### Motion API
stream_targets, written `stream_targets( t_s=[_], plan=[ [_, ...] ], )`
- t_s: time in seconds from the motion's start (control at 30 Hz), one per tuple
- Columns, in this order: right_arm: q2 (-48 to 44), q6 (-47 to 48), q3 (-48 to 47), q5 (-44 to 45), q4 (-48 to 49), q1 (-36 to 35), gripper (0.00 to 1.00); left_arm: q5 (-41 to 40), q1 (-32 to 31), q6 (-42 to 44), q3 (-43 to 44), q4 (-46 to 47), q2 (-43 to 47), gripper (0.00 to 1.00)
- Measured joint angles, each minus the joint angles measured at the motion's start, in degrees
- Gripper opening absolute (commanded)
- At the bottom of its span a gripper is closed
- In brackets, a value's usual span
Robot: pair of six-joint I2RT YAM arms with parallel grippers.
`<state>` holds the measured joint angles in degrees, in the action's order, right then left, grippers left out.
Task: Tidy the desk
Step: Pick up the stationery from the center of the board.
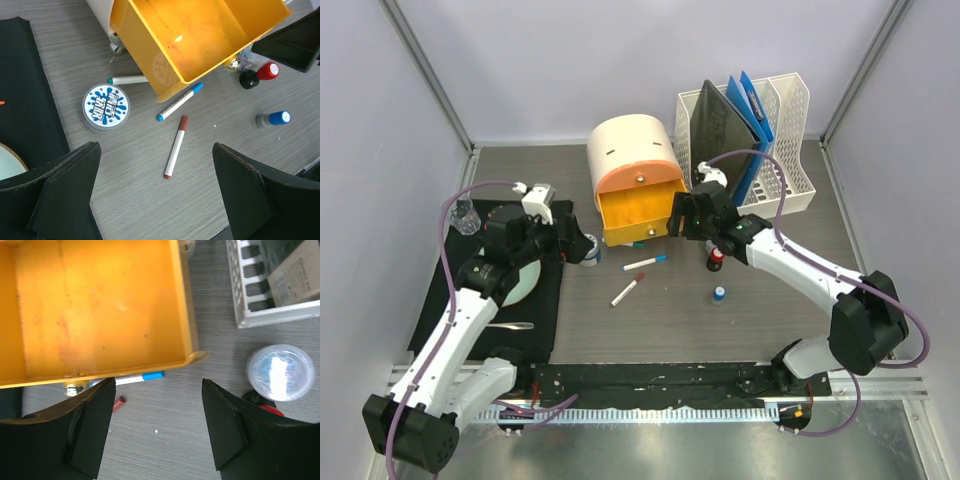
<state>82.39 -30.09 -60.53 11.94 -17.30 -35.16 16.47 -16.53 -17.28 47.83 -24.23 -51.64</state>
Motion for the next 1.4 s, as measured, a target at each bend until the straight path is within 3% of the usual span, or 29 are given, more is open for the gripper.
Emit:
stream_targets(
  t_s=[0.3, 0.63, 0.83, 1.07, 1.4],
  plan=[
    [-11.6, -0.2, 8.2, -4.6, 1.4, 0.0, 0.75, -5.0, 0.0, -0.5, -0.6, -1.6, -1.3, 1.00],
    [-16.7, 0.0, 8.8, -2.2, -1.3, 0.0, 0.76, 7.8, -0.5, 0.2, -0.6, -1.4, -8.7, 1.00],
    [-16.6, 0.0, 8.3, 0.4, -2.6, 0.0, 0.77, 9.0, -1.5, -1.4, -0.6, 0.5, -10.9, 1.00],
    [-16.7, 0.0, 8.3, 1.7, -3.2, 0.0, 0.77, 1.5, -2.7, -5.9, -1.2, 7.8, -12.9, 1.00],
    [-17.5, 0.0, 8.3, 2.2, -3.8, 0.7, 0.77, -7.9, -2.9, -8.3, -3.0, 10.8, -14.8, 1.00]
  ],
)
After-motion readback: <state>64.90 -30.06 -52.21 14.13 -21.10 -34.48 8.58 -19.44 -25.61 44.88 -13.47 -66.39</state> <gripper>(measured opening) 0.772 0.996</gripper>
